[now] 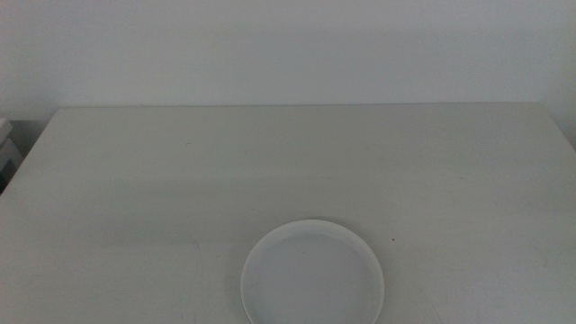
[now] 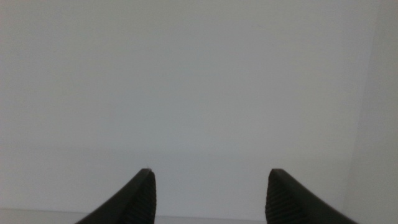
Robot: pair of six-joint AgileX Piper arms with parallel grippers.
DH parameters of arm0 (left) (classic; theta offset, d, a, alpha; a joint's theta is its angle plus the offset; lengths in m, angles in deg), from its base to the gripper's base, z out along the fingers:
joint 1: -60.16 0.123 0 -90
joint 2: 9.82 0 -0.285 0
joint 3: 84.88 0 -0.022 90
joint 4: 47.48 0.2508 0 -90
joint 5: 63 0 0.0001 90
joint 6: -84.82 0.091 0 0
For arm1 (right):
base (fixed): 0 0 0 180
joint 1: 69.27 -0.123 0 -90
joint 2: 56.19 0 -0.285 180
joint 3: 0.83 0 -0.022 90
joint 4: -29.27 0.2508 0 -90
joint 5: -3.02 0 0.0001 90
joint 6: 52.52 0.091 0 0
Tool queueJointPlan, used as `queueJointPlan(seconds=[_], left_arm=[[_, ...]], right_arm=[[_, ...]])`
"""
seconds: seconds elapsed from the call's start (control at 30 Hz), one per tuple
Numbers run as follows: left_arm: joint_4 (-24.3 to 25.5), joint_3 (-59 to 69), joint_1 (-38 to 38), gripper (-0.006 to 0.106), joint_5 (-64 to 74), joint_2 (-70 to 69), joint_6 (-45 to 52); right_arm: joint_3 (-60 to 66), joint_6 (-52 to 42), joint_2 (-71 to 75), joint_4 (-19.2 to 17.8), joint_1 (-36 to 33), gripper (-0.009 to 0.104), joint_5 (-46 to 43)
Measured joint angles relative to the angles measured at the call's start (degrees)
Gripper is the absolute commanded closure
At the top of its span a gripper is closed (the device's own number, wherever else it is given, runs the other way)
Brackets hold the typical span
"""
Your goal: Stack the three bowls on top of each other.
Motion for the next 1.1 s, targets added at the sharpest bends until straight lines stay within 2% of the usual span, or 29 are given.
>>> queueJointPlan(seconds=[0.17,0.37,0.43,0.6,0.77,1.1], left_arm=[[0.4,5.6,0.0,-0.004,0.0,-3.8,0.0],[-10.1,10.0,4.9,-0.004,-0.1,-8.6,0.0],[-11.3,11.5,7.1,-0.004,-1.0,-10.1,0.0],[-11.5,17.0,10.8,-0.004,-6.9,-14.9,0.0],[-11.6,24.3,11.3,-0.004,-12.5,-18.1,0.0],[-11.5,28.5,11.4,-0.004,-13.0,-18.1,0.0]], right_arm=[[2.3,-0.1,2.0,1.5,0.0,0.049,-0.1],[9.1,-0.1,7.5,4.7,0.0,0.049,-0.1],[11.4,-0.1,9.6,5.0,0.0,0.049,0.0],[16.7,-0.1,14.2,5.2,0.0,0.049,0.0],[20.6,-0.2,15.4,5.2,0.0,0.049,0.0],[22.9,-0.2,16.0,5.2,0.0,0.049,0.0]])
